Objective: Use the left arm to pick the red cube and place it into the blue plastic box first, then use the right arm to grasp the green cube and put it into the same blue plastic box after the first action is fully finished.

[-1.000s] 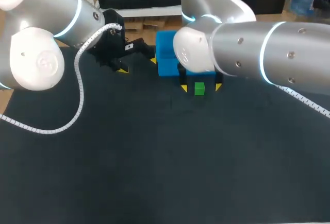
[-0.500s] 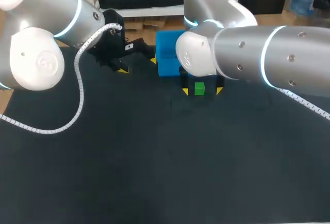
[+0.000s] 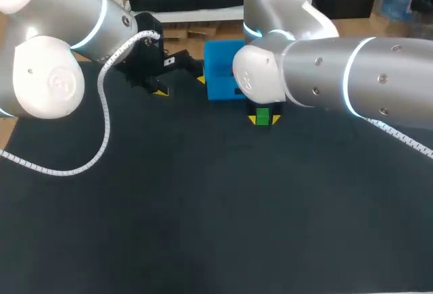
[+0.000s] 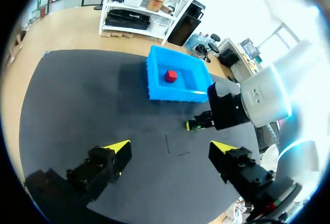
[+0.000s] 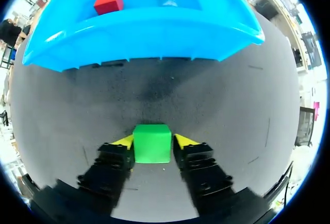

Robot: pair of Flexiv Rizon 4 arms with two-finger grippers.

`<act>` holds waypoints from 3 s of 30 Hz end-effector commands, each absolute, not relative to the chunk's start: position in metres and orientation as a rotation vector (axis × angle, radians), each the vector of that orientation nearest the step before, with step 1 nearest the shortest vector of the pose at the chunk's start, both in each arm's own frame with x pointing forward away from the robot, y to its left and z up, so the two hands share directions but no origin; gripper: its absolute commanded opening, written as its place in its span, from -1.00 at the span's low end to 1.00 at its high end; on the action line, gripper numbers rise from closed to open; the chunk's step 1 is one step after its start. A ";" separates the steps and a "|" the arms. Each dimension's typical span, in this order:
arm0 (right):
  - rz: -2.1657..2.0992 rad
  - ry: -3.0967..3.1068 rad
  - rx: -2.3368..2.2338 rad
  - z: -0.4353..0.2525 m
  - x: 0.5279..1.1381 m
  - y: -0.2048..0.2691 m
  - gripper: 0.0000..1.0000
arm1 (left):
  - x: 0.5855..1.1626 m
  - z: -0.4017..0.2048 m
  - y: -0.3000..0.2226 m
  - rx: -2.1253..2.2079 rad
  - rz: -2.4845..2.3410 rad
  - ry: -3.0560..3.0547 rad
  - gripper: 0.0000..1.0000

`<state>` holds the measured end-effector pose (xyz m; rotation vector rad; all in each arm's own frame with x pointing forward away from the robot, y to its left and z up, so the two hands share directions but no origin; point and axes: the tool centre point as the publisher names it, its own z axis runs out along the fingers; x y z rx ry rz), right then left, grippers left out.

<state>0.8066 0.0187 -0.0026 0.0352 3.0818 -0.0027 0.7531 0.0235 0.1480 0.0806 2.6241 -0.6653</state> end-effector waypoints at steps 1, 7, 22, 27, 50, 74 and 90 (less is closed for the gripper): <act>0.004 3.069 0.033 -0.002 0.806 0.019 -1.00 | 0.753 0.148 0.024 0.079 -0.666 2.624 1.00; 0.014 3.052 0.036 0.007 0.809 0.018 -1.00 | 0.753 0.148 0.024 0.079 -0.666 2.624 1.00; 0.011 3.013 0.025 0.043 0.814 0.009 -1.00 | 0.753 0.148 0.024 0.079 -0.666 2.624 1.00; 0.008 3.006 0.025 0.053 0.816 0.007 -1.00 | 0.753 0.148 0.024 0.079 -0.666 2.624 1.00; 0.065 2.956 0.013 0.109 0.819 0.012 -1.00 | 0.753 0.148 0.024 0.079 -0.666 2.624 1.00; 0.158 2.827 0.000 0.166 0.836 0.010 -1.00 | 0.753 0.148 0.024 0.079 -0.666 2.624 1.00; 0.154 2.755 -0.015 0.190 0.876 0.017 -1.00 | 0.753 0.148 0.024 0.079 -0.666 2.624 1.00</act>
